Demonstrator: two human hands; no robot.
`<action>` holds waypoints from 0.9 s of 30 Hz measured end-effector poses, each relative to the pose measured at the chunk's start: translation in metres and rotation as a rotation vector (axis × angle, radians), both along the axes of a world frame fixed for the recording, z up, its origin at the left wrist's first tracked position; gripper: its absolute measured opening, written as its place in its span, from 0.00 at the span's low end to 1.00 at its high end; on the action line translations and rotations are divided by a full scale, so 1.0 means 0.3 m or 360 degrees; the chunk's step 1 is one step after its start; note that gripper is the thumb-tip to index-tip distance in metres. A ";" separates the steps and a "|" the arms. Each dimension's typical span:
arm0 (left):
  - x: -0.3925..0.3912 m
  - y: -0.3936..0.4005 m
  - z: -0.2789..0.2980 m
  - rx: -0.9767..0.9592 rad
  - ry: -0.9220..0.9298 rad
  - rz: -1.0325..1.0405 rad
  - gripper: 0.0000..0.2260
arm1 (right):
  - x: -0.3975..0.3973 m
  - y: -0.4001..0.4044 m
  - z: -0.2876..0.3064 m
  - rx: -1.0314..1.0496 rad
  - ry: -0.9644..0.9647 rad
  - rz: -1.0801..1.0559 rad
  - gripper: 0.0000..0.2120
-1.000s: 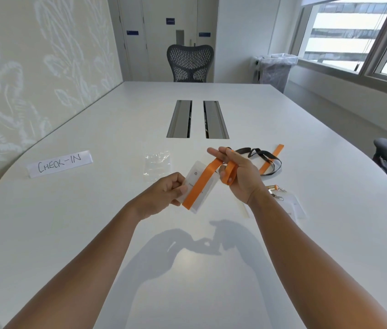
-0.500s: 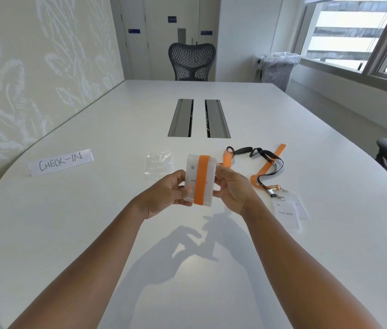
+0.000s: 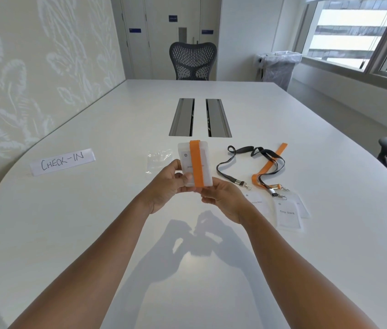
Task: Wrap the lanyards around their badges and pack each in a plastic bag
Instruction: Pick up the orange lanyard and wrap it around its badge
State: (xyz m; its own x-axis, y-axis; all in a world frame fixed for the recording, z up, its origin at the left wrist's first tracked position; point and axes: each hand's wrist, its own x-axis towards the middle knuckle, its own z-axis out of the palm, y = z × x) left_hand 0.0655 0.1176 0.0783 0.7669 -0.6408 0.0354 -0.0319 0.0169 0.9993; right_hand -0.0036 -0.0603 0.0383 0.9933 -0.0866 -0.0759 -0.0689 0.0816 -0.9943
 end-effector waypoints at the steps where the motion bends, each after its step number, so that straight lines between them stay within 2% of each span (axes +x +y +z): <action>1: 0.003 -0.002 0.004 -0.0022 0.0017 0.0025 0.15 | -0.003 0.005 -0.006 -0.0140 0.0005 -0.0010 0.09; 6: 0.017 -0.016 0.018 -0.0013 -0.0006 0.0183 0.12 | -0.025 0.035 -0.013 -0.0422 0.0059 0.0014 0.08; 9: 0.032 -0.019 0.017 -0.0014 -0.0012 0.0330 0.09 | -0.043 0.040 -0.011 -0.0454 0.0076 0.0100 0.11; 13: 0.049 -0.026 0.007 0.0142 -0.0124 0.0515 0.06 | -0.063 0.037 0.005 -0.0490 0.0094 0.0192 0.12; 22: 0.048 -0.024 -0.055 0.0537 -0.0464 0.0599 0.03 | -0.055 0.012 0.058 -0.0136 -0.0073 0.0174 0.13; 27: 0.011 -0.029 -0.064 0.0688 -0.0630 0.0479 0.05 | -0.027 0.023 0.097 0.0019 0.0003 -0.0120 0.11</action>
State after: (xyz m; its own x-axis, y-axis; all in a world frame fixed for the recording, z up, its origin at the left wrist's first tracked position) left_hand 0.0690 0.1089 0.0590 0.8967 -0.4202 0.1389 -0.3390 -0.4503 0.8261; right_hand -0.0118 -0.0534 0.0673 0.9839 -0.1602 -0.0795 -0.0642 0.0988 -0.9930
